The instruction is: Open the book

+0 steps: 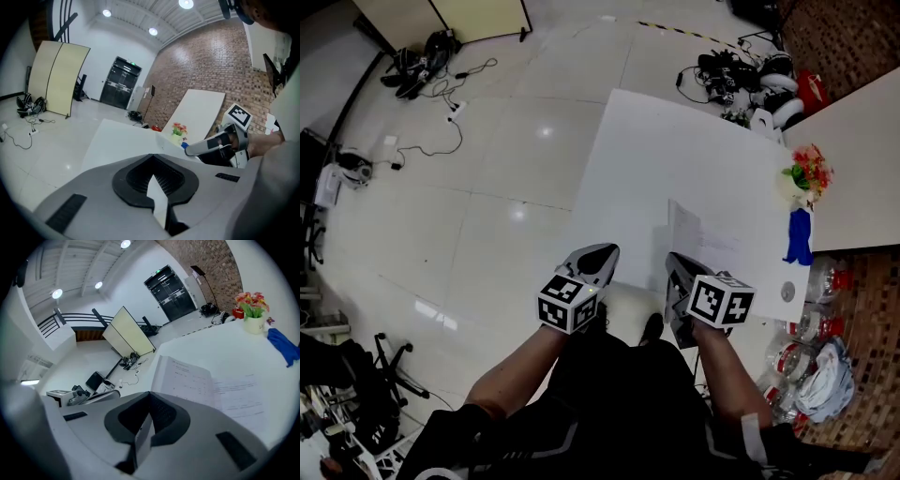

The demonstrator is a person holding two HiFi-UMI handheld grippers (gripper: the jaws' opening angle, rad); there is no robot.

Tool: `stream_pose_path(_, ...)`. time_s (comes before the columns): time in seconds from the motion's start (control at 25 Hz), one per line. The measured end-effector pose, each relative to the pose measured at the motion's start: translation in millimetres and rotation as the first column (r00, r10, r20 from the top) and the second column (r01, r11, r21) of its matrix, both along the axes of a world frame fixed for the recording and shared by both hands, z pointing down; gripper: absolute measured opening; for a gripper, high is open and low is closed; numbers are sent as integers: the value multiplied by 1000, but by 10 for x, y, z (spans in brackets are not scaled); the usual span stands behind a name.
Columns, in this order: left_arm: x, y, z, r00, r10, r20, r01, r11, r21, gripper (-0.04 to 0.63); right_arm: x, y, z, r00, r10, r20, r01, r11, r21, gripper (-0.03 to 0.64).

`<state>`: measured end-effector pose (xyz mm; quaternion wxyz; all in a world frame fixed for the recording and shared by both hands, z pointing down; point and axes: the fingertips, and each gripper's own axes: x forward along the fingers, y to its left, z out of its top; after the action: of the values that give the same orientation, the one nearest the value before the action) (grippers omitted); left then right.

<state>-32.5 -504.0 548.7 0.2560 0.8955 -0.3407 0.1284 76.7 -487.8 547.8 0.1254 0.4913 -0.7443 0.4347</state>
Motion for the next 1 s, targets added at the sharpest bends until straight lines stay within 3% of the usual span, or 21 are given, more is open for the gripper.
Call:
stream_pose_path(0.24,-615,-73,145,999,-44,15,45,999,-26,2,-757,-256,661,990,-97,-105,85,990,-115,0)
stream_pose_path(0.4,-874,-76,307,998,-50,30,52,996,-72,2,-1010,-247,1148,978,-129,-165,93,974,-208,2)
stream_pose_path(0.6,-1022,-40,420,999,-38,28,41,993,-108,2,-1158,-246,1393,977,-131,-170,87,966,-243,3)
stream_pose_path(0.8,-955,50,461,1000,8,26,-5,992,-124,2,-1206,-265,1327,977,-153,-148,120,971,-206,4)
stream_pose_path(1.0,-826,22,393,999,46,7,-45,993,-111,2,-1091,-289,1031,990,-93,-110,80,989,-121,4)
